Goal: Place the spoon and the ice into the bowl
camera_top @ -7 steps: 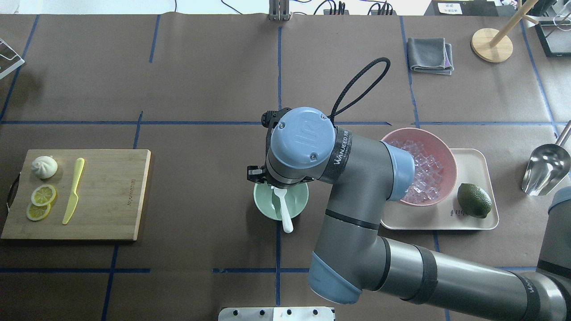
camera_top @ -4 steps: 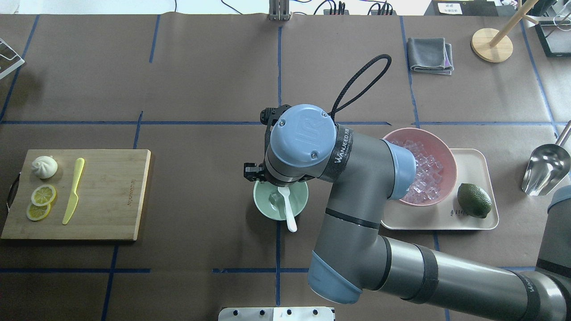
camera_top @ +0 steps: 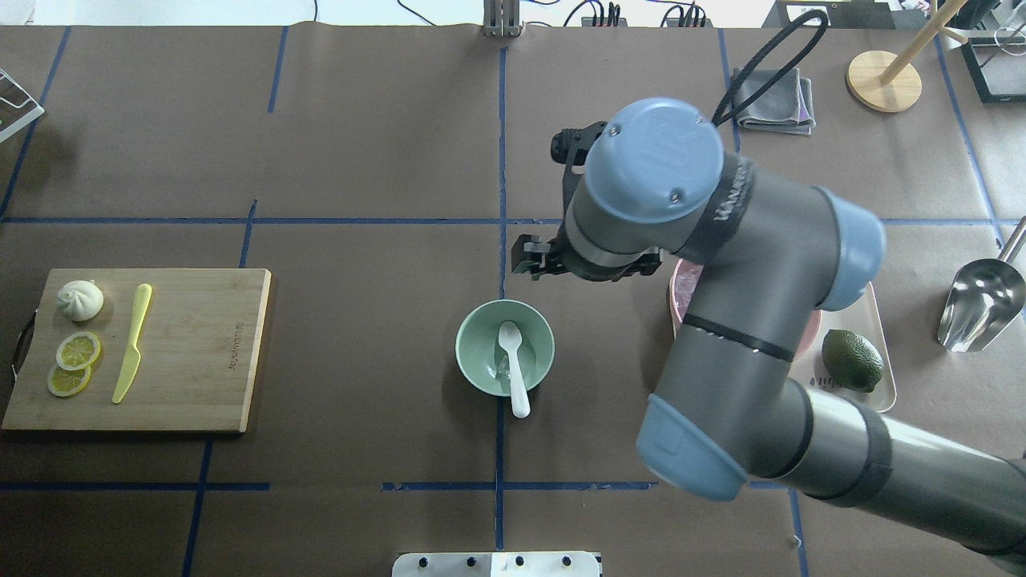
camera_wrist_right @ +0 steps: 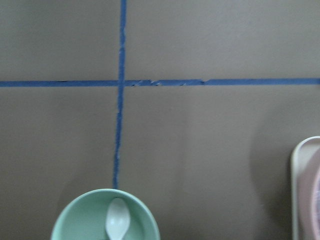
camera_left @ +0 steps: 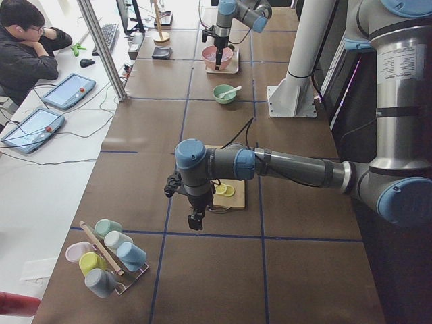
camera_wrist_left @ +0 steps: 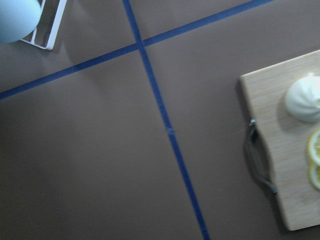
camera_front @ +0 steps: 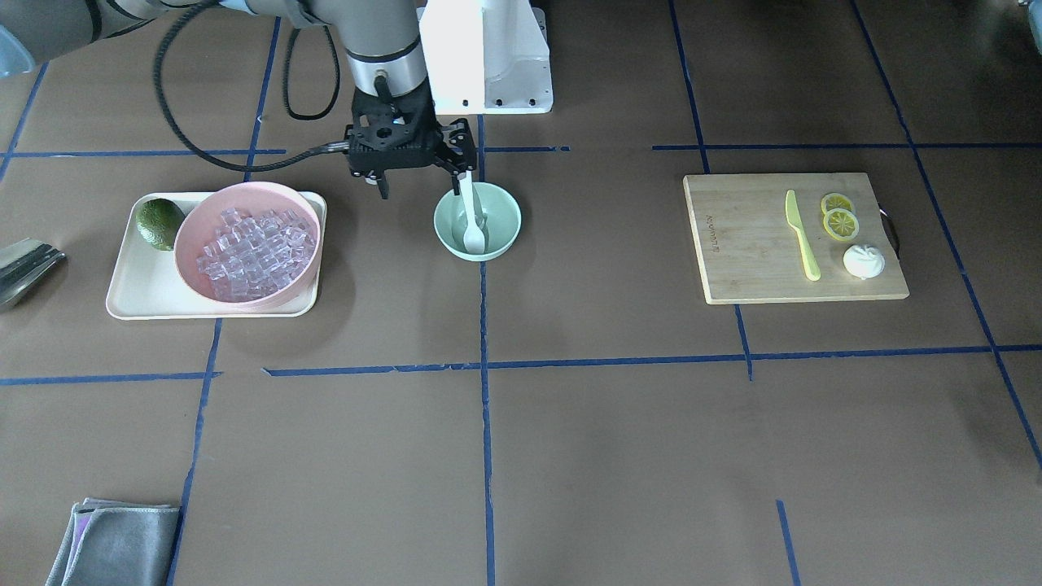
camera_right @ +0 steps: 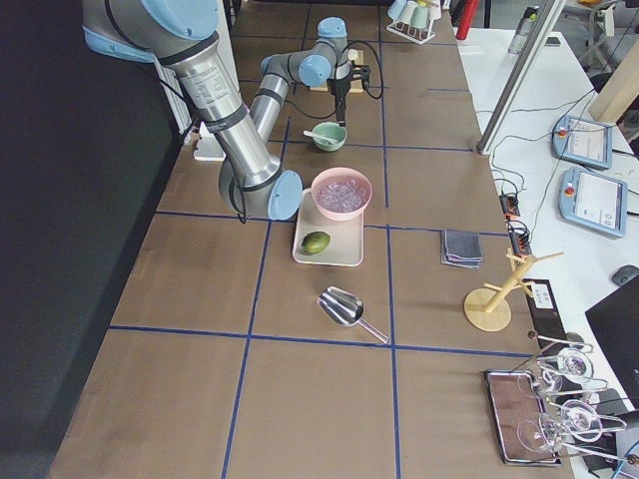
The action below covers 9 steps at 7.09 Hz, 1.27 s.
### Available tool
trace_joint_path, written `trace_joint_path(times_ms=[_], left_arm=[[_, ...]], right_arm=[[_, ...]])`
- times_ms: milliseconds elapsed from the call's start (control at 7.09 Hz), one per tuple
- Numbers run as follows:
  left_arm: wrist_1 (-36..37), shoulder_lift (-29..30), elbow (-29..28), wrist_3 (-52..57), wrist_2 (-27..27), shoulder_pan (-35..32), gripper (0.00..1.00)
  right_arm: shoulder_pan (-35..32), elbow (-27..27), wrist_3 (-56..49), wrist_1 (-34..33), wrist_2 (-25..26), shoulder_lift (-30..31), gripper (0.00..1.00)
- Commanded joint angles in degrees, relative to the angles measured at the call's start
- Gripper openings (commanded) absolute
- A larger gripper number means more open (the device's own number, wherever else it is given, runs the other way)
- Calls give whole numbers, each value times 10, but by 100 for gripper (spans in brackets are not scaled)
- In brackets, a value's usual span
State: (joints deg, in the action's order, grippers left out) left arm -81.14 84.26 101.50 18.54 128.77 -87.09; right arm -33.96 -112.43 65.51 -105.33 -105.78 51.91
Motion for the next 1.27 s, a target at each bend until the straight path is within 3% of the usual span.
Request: trace_joint_path(times_ms=[0,141,423,705,846,1128], left_arm=[[1,8,-34,28,22,-34,100],[4,8,-41,13,52,-45,100],[-3,14,-43,-122,73,-47,100],[-4,16,-43,-133,73,-47,100],[-4,16,-42,-133,74,-47,100],[-5,16,-42,-133,74,-47,100]], right_arm=[[-134,-58,-161,-29,-106,88,100],[-212,-59,-267,-29,-164,131,100],[-329,-22,-478,-29,-199,208,100],[-433,29,-631,-29,-252,270,100],[-479,70,-698,-29,-295,296,100],[-564,196,-799,65,-312,329,100]])
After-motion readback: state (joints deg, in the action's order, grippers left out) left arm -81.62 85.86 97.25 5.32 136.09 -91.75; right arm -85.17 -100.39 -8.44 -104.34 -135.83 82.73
